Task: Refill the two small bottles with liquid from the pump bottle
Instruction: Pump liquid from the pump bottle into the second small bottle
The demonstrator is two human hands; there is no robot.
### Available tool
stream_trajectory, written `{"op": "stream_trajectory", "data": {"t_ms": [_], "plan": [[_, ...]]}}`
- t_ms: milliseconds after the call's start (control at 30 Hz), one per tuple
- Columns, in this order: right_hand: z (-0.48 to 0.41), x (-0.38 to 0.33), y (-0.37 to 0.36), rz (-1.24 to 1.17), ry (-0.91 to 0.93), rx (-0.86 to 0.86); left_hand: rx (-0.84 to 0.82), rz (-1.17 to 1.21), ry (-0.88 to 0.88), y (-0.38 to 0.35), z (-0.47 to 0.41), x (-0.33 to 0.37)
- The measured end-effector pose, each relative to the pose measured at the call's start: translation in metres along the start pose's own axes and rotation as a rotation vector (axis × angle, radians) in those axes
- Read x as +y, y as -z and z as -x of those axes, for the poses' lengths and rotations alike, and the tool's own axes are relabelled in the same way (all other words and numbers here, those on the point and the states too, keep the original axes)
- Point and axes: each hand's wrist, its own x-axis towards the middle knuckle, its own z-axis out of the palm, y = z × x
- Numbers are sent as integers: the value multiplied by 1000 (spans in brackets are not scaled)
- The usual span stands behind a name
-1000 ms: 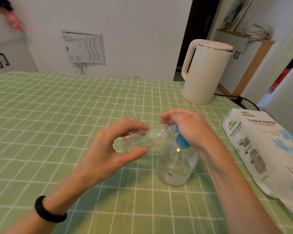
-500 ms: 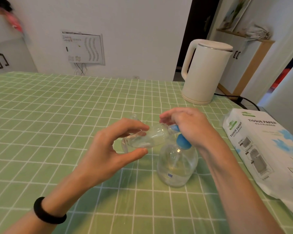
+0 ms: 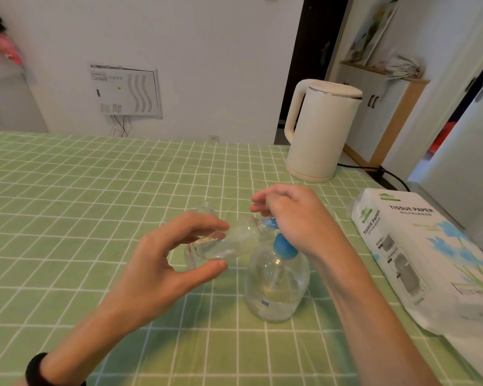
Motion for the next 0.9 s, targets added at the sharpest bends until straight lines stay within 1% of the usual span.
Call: {"op": "stream_trajectory", "data": {"t_ms": [167, 433, 500, 667, 733, 900], "plan": [[1, 3, -3, -15, -81, -67, -11, -12, 3, -1, 1, -1], [3, 0, 2, 5, 14, 7, 2, -14, -2, 0, 0, 1], [2, 0, 2, 13, 12, -1, 0, -15, -2, 0, 0, 1], [1, 2, -1, -12, -100, -74, -6, -17, 9, -1, 1, 0], [2, 4, -1, -8, -115, -84, -8, -15, 7, -2, 1, 0], [2, 0, 3, 33, -32, -46, -5, -10, -2, -1, 1, 0]]}}
